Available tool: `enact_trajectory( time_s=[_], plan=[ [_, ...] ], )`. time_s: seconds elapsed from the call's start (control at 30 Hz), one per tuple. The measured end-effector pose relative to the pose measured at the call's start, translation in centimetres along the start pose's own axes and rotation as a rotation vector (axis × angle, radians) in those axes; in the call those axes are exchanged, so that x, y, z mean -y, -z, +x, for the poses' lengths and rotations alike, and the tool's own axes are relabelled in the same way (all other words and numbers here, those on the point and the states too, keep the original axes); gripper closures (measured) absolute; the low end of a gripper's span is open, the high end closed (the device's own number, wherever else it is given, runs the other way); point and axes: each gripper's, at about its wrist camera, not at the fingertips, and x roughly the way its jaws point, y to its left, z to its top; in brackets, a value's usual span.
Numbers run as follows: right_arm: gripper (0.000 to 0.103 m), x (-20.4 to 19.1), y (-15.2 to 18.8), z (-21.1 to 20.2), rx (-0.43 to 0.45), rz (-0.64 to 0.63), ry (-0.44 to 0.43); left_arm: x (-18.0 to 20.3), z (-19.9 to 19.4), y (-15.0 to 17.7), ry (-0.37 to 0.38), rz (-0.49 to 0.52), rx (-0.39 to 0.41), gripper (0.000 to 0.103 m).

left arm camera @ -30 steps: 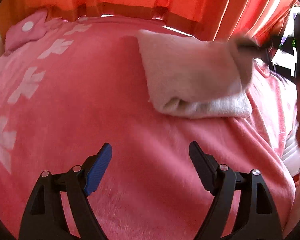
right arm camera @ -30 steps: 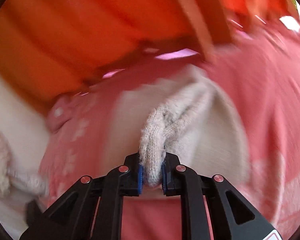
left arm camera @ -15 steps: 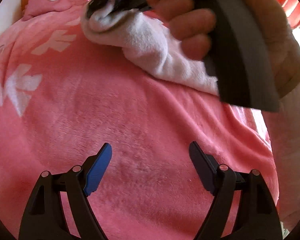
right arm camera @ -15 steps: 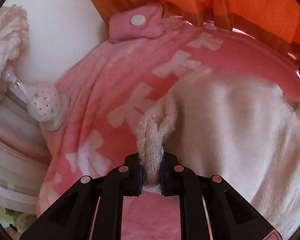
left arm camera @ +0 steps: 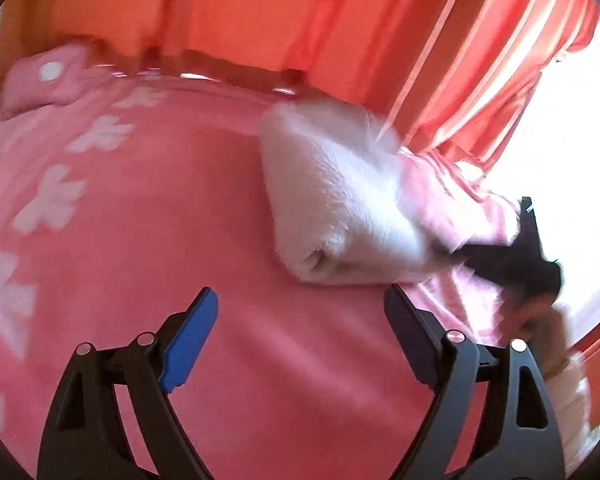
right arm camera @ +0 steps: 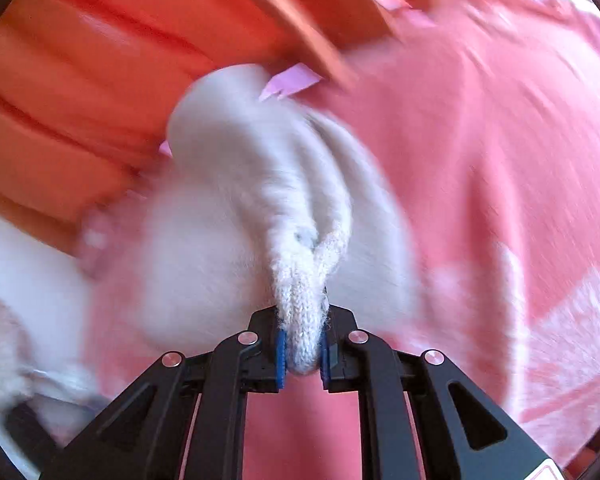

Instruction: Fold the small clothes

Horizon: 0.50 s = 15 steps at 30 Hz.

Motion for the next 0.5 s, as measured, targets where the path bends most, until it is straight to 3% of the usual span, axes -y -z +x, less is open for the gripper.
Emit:
enact_trajectory(
  time_s=[0.07,0.1,0.23,0.33,0.5],
  plan=[
    [0.085,1.7,0.0,0.1,-0.017,0.080,-0.126,1.3,1.6,-0.8,0.008,0.002,-0.002,0.020],
    [0.080,1.7,-0.1,-0.5,0.007,0.072,-0.141,2.0,2.7,-1.4,0.023,0.002,-0.006,0.020],
    [0.071,1.3,-1.1,-2.9,0.112,0.020,-0.098,2.5,5.2,-3.4,0.031,-0.071,-0.025,0.020],
    [0.048,1.4,-3.0,-3.3,0.178,0.043,-0.091,2.2,6.5,-4.9,0.023,-0.123,-0.025,0.016],
    [0.045,0.3,-5.1,-0.1,0.094,-0.009,-0.096,1.8,10.0,-6.0,-0.038,-0.149,-0.067,0.014]
  ],
)
